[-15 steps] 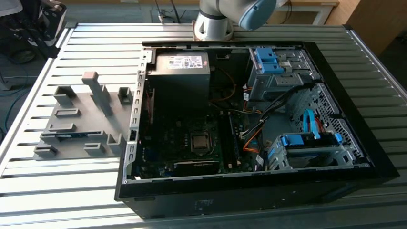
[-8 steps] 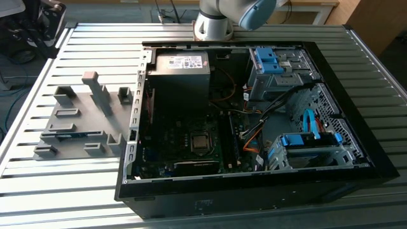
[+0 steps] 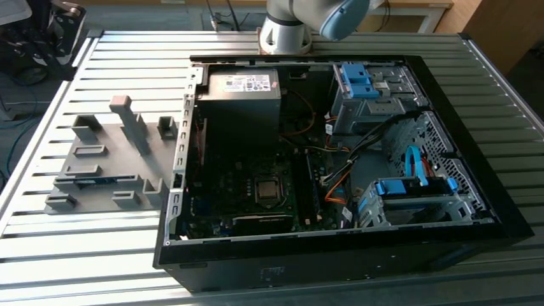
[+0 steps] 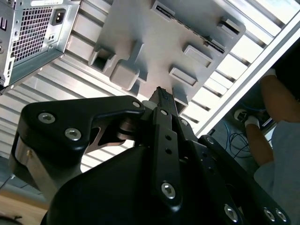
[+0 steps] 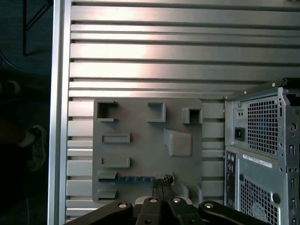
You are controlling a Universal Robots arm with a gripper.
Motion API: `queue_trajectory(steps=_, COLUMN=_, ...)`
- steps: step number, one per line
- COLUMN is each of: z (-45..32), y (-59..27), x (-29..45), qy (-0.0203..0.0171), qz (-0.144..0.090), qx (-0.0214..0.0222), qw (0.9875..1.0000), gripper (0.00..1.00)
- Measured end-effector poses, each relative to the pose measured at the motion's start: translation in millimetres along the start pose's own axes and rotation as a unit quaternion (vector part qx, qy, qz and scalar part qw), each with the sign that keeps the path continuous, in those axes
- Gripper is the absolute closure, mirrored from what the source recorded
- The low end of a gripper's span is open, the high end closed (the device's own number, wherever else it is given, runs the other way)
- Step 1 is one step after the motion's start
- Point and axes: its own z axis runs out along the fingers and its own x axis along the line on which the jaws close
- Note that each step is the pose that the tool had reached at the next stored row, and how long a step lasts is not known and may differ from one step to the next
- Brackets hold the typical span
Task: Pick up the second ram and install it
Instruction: 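Pick up the second ram and move it above second insertion slot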
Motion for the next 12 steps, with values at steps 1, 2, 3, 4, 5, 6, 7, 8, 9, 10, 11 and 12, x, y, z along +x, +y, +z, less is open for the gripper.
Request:
queue_trajectory(steps=1, z=0.0, y=0.0, x=0.0, qy=0.0000, qz=0.000, qx=0.0000, qw=1.0000, gripper=0.89)
queue_trajectory(steps=2, z=0.0, y=0.0, x=0.0, qy=0.0000, qz=0.000, qx=0.0001, qw=1.0000, gripper=0.89)
queue_trajectory(steps=3, z=0.0, y=0.0, x=0.0, qy=0.0000, qz=0.000, qx=0.0001, qw=1.0000, gripper=0.89)
queue_trajectory(steps=4, z=0.0, y=-0.1, x=0.0, qy=0.0000, qz=0.000, qx=0.0001, qw=1.0000, gripper=0.89)
queue_trajectory(steps=5, z=0.0, y=-0.3, x=0.1, qy=0.0000, qz=0.000, qx=0.0001, qw=1.0000, gripper=0.89)
queue_trajectory(steps=6, z=0.0, y=-0.5, x=0.1, qy=0.0001, qz=-0.001, qx=0.0001, qw=1.0000, gripper=0.89)
queue_trajectory(steps=7, z=0.0, y=-0.7, x=0.0, qy=0.0001, qz=-0.003, qx=0.0000, qw=1.0000, gripper=0.89)
queue_trajectory(steps=8, z=0.0, y=-0.9, x=0.0, qy=0.0002, qz=-0.005, qx=0.0000, qw=1.0000, gripper=0.89)
queue_trajectory(steps=9, z=0.0, y=-1.1, x=0.0, qy=0.0003, qz=-0.008, qx=-0.0001, qw=1.0000, gripper=0.89)
queue_trajectory(steps=10, z=0.0, y=-1.3, x=0.0, qy=0.0005, qz=-0.012, qx=-0.0002, qw=0.9999, gripper=0.89)
queue_trajectory(steps=11, z=-0.1, y=-1.5, x=0.0, qy=0.0006, qz=-0.015, qx=-0.0003, qw=0.9999, gripper=0.89)
queue_trajectory(steps=12, z=-0.1, y=-1.7, x=0.0, qy=0.0008, qz=-0.019, qx=-0.0004, qw=0.9998, gripper=0.89)
